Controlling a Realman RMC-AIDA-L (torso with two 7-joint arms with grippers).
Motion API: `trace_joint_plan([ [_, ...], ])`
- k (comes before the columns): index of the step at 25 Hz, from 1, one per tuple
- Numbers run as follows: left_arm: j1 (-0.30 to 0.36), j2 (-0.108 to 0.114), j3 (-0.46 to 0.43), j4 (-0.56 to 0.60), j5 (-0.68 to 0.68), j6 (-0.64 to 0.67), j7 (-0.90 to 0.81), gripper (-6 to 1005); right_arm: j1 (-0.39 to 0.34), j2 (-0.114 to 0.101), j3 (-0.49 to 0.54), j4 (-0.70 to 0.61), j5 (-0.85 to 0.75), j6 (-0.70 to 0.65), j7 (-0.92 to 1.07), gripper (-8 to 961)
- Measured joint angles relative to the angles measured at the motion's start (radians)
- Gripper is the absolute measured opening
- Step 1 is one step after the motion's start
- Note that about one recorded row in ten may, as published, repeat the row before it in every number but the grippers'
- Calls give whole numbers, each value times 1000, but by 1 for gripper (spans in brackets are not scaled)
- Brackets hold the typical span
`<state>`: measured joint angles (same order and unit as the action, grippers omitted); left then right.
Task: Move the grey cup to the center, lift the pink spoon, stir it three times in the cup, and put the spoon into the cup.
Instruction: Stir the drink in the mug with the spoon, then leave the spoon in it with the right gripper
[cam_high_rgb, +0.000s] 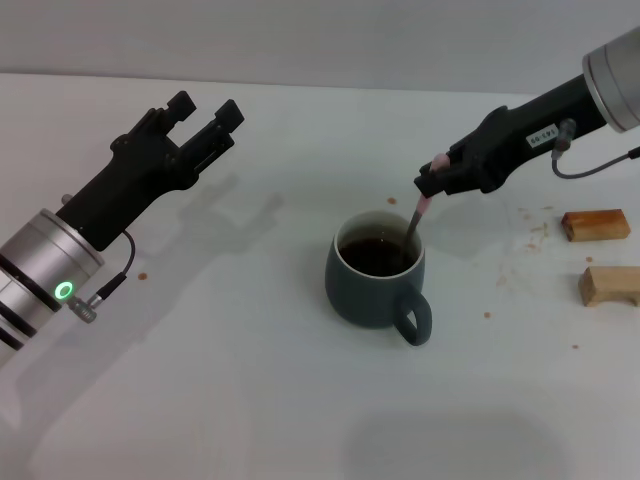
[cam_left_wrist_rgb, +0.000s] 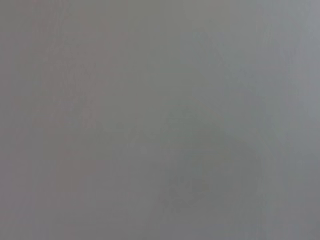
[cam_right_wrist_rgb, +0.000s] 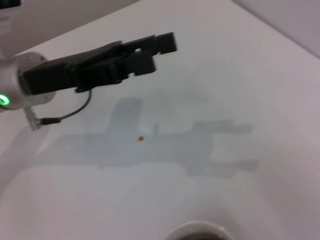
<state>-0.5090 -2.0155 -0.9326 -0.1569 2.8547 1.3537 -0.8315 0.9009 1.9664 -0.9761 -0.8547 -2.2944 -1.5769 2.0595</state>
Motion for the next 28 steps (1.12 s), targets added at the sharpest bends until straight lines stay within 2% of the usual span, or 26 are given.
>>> trace_joint_plan([
  [5,-1,-2,0,1,0,-1,-2,829,30,4,-2,17,1,29,-3,99],
  [12,-1,-5,1,5,1,-1,-4,829,87,31,-12,53,2,39,-24,100],
  [16,-2,-5,2,11,1,-1,-5,829,93,39,-22,55,-1,17,-26,100],
  [19,-3,-5,2,13,2,-1,-6,829,84,31,-23,46,-2,-18,-24,100],
  [23,-8,-5,2,13,2,-11,-6,829,61,6,-15,42,-8,-38,-19,100],
  [28,-14,-7,1,13,2,-20,-6,829,47,-24,1,50,-28,17,-16,100],
])
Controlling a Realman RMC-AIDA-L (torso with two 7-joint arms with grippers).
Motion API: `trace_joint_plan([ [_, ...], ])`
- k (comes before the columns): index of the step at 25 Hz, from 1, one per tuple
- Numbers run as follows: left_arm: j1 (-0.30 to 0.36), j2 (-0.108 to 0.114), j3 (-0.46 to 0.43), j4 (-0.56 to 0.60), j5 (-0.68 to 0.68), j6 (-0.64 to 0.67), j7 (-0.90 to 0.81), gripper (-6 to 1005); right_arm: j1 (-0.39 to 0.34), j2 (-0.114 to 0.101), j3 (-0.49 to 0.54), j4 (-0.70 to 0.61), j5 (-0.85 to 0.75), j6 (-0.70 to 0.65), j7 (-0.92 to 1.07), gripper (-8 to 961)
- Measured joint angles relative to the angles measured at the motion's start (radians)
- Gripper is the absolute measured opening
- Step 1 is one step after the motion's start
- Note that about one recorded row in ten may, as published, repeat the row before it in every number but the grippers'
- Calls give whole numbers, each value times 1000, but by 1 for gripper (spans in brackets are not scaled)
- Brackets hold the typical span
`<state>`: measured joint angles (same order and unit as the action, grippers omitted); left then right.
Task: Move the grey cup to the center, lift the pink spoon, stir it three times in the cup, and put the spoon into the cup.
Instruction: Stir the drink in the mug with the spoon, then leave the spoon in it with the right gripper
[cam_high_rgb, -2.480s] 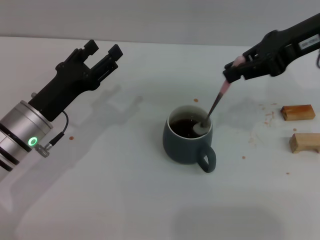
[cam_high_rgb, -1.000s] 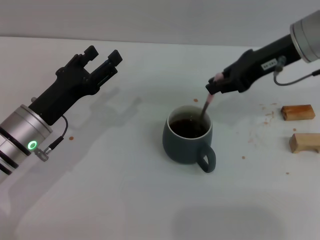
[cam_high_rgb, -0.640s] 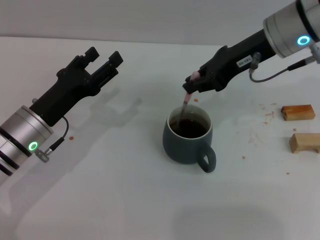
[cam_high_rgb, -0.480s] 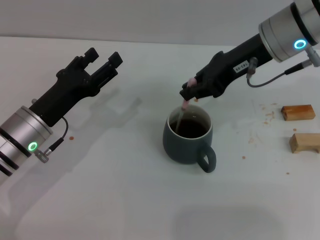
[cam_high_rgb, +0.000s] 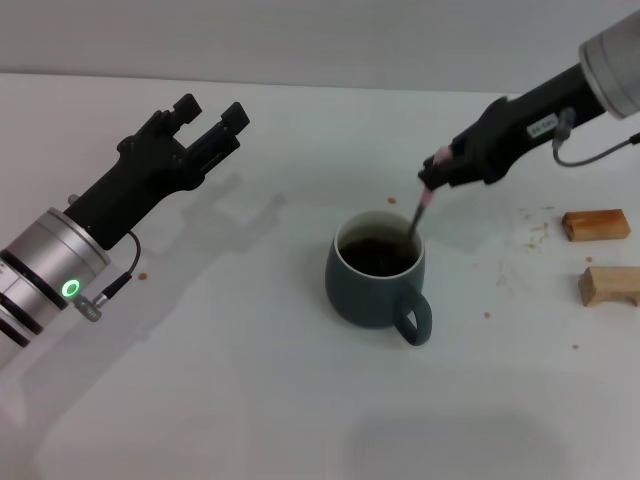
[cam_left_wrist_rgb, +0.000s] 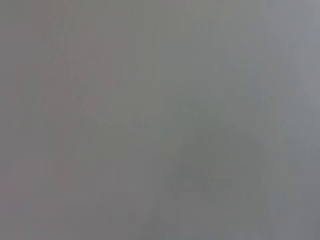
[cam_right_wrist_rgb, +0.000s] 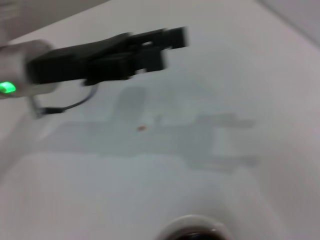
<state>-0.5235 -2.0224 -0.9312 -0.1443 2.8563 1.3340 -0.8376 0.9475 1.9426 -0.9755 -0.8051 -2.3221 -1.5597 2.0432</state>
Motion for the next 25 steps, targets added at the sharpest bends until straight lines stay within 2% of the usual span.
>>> trace_joint_plan([
  [3,-3,-3,0,0,0,-8,2,829,8,-3,22,3,2,22,-2,100],
  [5,-6,-5,0,0,0,-9,3,829,21,4,28,3,4,28,-7,100],
  [13,-9,-7,0,0,0,-11,8,829,73,60,-4,6,5,27,-23,100],
  [15,-9,-7,0,0,0,-13,8,829,79,69,-19,8,5,11,-24,100],
  [20,-9,-7,0,0,0,-15,9,829,75,70,-37,8,2,-32,-22,100],
  [23,-9,-6,0,0,0,-15,8,829,60,57,-36,6,-1,-52,-14,100],
  [24,-9,-6,0,0,0,-15,8,829,48,42,-32,7,-3,-57,-11,100],
  [25,-9,-6,0,0,0,-15,8,829,48,42,-32,7,-3,-57,-11,100],
])
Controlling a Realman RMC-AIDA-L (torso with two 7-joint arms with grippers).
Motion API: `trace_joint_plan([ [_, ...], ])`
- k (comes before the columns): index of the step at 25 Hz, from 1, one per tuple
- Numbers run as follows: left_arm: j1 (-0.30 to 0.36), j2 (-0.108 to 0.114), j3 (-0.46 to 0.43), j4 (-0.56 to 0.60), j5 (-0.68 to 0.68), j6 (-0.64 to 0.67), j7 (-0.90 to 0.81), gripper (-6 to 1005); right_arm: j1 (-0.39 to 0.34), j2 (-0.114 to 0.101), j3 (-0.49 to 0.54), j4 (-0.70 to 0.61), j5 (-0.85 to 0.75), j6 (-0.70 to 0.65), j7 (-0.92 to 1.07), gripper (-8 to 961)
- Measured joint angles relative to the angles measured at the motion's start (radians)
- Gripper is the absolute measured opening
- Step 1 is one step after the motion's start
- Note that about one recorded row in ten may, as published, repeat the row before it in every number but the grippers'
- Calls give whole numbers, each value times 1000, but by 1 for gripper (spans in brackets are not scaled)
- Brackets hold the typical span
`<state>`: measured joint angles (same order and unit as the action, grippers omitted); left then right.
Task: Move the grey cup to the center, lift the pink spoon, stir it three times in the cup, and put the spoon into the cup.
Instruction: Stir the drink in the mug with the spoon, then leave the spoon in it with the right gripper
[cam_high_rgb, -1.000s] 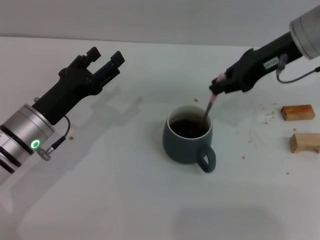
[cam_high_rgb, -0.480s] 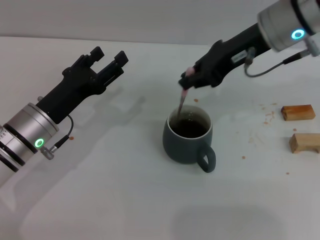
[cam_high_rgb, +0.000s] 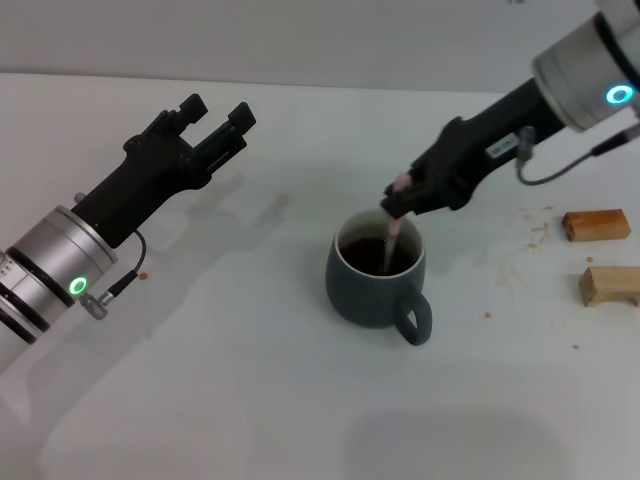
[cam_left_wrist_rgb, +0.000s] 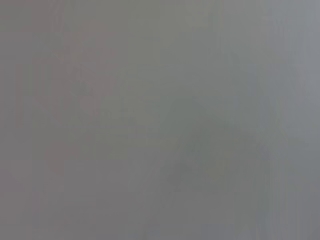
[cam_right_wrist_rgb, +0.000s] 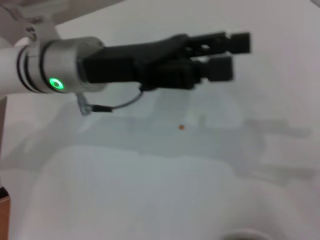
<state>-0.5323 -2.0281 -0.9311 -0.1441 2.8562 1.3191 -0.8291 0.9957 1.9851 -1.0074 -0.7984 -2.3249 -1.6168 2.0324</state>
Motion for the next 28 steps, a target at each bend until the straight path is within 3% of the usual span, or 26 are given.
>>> trace_joint_plan([
  [4,-2,0,0,0,0,-2,0,829,-20,-34,43,3,0,11,4,99],
  [9,-4,0,0,0,1,-2,-1,829,-20,-41,75,5,3,37,-5,99],
  [13,-5,-1,1,0,2,-3,-1,829,-12,-18,65,6,10,71,-36,100],
  [14,-5,-1,1,0,2,-3,-2,829,1,3,59,12,6,81,-52,100],
  [21,-4,-1,3,0,2,-2,-5,829,19,48,44,-7,7,74,-100,100],
  [28,-3,1,3,0,2,-1,-6,829,6,46,20,-15,1,24,-100,99],
])
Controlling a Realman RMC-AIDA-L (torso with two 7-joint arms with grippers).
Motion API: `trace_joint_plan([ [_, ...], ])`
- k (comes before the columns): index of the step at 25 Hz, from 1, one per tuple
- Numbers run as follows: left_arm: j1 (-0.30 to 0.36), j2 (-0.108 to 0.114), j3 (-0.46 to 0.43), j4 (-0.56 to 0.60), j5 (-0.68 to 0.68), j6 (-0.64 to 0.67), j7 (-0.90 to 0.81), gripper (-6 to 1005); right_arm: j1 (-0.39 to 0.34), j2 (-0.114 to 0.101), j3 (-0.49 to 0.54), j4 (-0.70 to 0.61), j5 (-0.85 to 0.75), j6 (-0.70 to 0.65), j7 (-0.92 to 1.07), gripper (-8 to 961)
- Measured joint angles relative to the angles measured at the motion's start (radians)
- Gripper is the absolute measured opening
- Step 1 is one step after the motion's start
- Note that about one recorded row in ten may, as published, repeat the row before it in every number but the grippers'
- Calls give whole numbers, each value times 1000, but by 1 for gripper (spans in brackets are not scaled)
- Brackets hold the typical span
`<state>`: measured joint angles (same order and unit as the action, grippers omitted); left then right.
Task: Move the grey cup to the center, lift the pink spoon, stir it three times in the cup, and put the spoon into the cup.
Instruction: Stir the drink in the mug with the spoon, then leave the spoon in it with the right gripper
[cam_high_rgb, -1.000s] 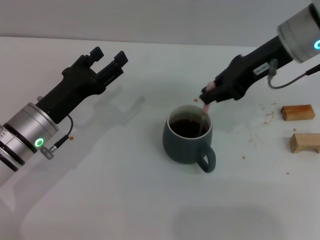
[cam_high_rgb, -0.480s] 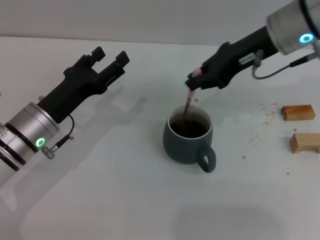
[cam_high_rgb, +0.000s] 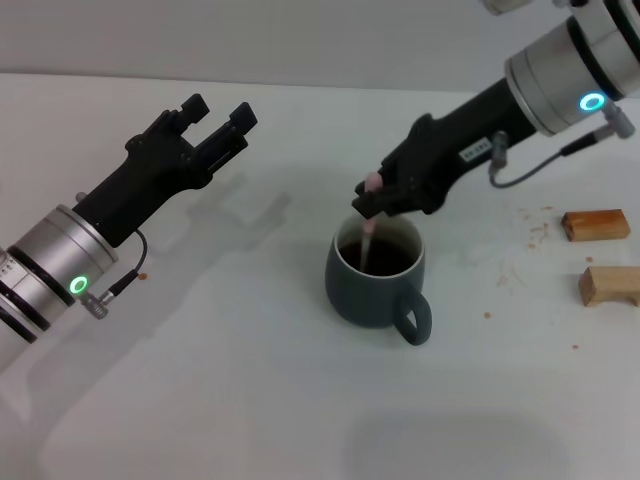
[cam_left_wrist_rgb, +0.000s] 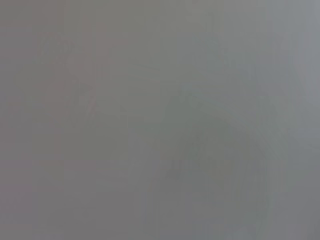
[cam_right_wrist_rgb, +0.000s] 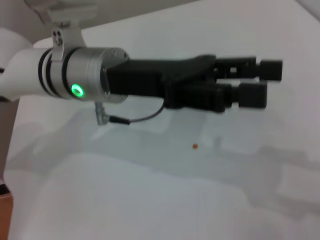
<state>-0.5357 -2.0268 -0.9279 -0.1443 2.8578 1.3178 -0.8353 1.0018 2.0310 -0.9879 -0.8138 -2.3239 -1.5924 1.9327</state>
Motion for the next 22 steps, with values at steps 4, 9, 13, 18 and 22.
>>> trace_joint_plan([
  [4,-2,0,0,0,0,-1,0,829,-20,-16,3,-2,-16,-16,16,99],
  [9,-9,0,0,1,6,-2,1,829,-28,-39,13,-3,-55,-2,33,99],
  [13,-12,-2,0,3,7,-5,3,829,-22,-42,12,-4,-52,34,41,100],
  [18,-14,-4,0,3,8,-5,6,829,4,-14,-6,-1,-54,85,39,100],
  [22,-11,-4,0,3,8,-6,5,829,12,-5,-22,6,-56,117,49,100],
])
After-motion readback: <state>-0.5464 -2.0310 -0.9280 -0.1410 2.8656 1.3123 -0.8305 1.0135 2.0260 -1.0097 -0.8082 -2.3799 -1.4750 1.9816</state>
